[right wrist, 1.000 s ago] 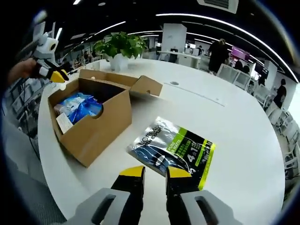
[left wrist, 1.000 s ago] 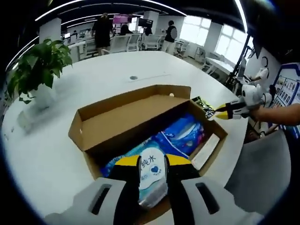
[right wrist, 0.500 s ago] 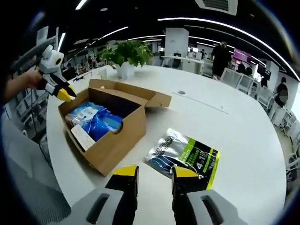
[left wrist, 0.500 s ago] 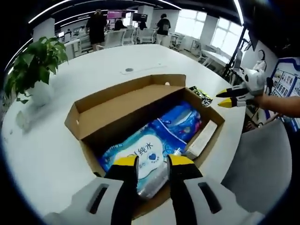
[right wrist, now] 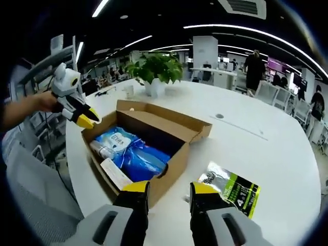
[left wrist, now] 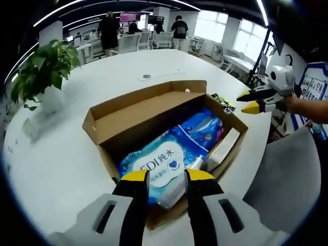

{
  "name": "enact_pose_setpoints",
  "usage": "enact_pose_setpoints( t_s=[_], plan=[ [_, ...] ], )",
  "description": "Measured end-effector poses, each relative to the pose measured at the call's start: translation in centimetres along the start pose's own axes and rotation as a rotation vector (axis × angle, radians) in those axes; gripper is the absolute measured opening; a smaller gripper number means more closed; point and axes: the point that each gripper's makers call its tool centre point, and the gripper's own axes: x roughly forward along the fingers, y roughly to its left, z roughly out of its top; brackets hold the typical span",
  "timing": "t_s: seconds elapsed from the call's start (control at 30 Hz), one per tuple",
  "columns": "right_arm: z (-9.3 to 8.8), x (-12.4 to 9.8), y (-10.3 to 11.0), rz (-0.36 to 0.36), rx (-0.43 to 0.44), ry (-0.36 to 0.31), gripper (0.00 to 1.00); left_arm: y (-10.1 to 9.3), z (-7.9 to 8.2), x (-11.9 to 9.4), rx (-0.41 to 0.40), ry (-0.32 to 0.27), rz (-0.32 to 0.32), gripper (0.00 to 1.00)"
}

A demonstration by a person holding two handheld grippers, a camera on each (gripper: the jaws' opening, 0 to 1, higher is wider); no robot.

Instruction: Operate the shoe box by opening the lid, removing the specified soft item, and placing it in the target area until the item is outside and the box remains undamaged.

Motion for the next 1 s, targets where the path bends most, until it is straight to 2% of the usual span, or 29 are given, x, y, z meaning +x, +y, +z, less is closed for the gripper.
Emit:
enact_pose_setpoints(
  t_s=[0.27,0.5,1.0],
  plan=[
    [1.8,2.0,2.8,0.072,-0.011,-0.017,0.28,1.9,-0.2,-1.2,-0.032,-0.03,0.058,0.27],
    [2.7,3.8,4.9,0.128,-0.02,-0.016,0.28,3.6,-1.7,-1.8,-0.077,-0.032,0.121,0.25],
    [3.1,6.8,7.8,0.194,-0.032,0.004,0.26,4.4,-3.7,-1.8,-0.192,-0.019,0.158,0.2]
  ],
)
